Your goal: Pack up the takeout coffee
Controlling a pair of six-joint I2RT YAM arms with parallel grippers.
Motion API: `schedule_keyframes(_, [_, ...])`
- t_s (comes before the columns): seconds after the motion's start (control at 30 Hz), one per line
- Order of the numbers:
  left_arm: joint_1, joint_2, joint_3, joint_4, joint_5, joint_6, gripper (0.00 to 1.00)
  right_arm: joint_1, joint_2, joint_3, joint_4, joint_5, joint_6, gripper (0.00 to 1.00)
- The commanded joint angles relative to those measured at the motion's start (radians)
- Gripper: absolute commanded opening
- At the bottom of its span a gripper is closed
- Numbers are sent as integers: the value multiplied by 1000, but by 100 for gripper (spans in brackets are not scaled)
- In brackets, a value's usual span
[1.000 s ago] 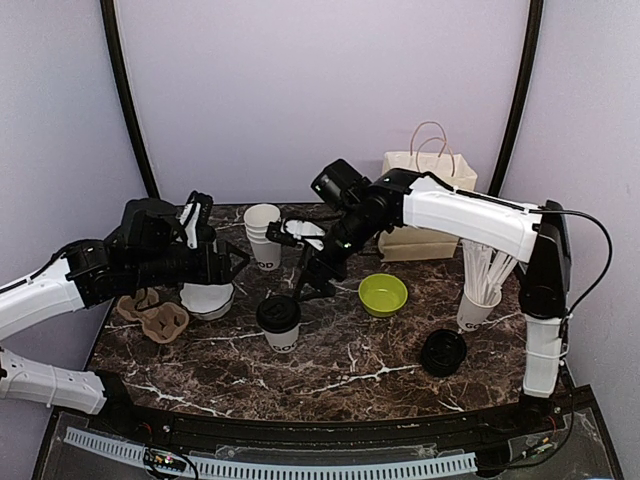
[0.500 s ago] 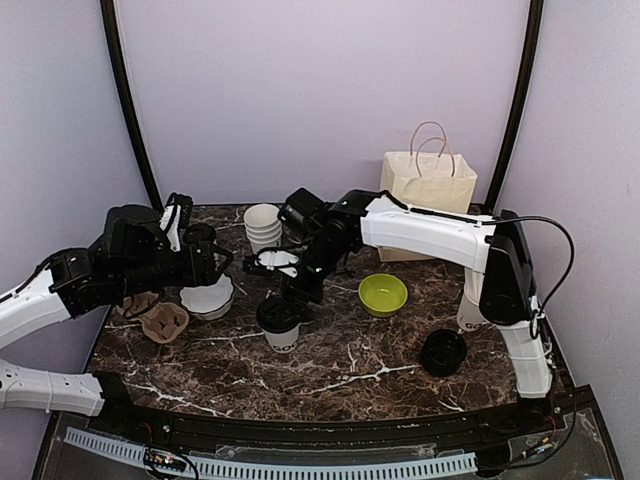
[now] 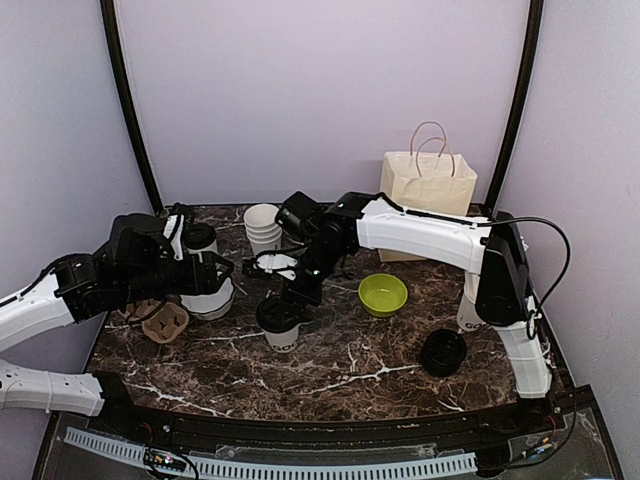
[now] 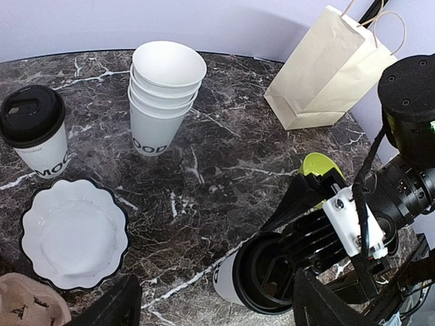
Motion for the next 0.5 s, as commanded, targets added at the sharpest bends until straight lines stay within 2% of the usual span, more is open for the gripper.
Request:
schedule_keyframes(0.0, [-1,-17,-22,17,8,-12,79,14,10,30,14,9,17,91])
schedule_keyframes(0.2, [-1,-17,-27,18,7,-12,79,20,14,33,28,20,16,91])
schedule_keyframes(0.47, [0,-15,-33,21,16,-16,79,21,25,57,10,27,32,76])
